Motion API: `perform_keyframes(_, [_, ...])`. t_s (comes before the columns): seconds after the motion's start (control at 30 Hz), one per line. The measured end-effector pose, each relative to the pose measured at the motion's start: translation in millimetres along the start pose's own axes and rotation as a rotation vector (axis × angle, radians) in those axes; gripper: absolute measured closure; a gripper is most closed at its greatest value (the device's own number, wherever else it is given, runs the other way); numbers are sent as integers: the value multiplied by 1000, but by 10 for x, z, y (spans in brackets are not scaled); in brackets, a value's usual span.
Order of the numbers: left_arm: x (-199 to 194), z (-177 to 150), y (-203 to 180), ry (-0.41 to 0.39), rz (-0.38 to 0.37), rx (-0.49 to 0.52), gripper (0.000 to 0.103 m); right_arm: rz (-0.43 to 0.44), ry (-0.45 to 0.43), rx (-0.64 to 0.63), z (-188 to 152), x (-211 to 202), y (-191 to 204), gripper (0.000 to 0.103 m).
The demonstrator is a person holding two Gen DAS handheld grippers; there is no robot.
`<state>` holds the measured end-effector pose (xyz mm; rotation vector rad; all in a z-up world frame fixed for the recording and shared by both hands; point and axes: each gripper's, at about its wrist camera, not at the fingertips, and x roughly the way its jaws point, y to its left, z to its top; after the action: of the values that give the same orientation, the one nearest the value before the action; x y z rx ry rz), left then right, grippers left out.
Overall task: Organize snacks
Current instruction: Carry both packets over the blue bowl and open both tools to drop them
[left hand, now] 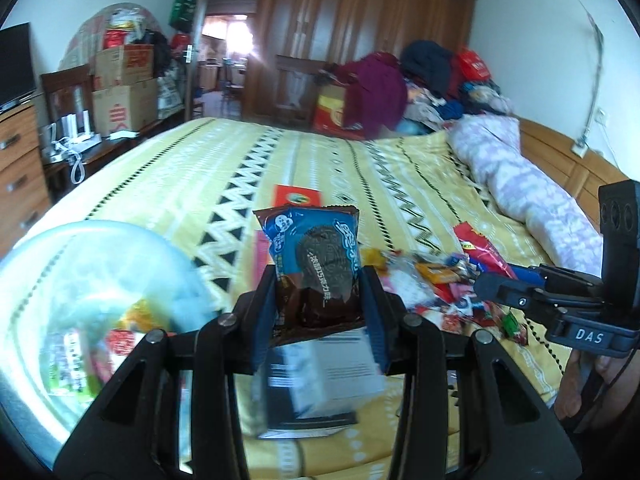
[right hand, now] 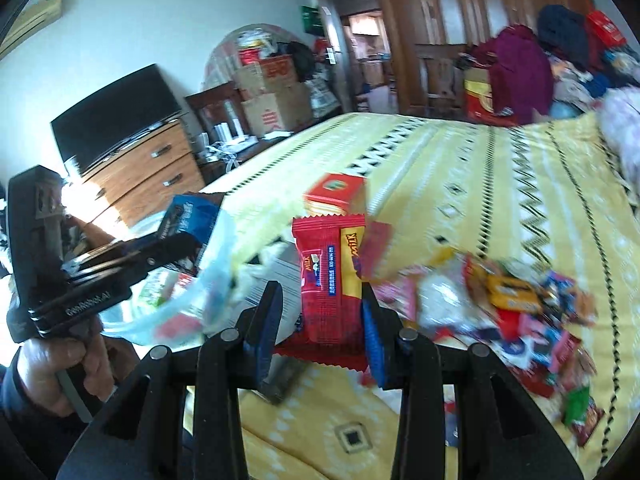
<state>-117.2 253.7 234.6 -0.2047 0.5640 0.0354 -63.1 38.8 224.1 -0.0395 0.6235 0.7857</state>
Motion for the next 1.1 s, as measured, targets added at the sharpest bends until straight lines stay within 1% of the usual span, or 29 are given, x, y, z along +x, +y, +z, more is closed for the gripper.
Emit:
perform_keyframes(0.23, [-180,46,514,-32,80,-70,62,108,-8,-69,352,308,610,62])
perform_keyframes(0.53, [-318,10,1061,-48,169,-163,62,212,7,-153,681,717,1321,62])
perform_keyframes(0.7, [-346,-50,1277,-34,204,-199,62,256,30,-172,771,949,1611,62])
perform_keyframes(0.87, [-318,-100,1417,-17,222,-223,62,288,69,-184,754,1187,1826,62])
perform_keyframes(1.1, [-333,-164,1585,-2,234,-248,62,311,114,-194,700,1378,1974,62])
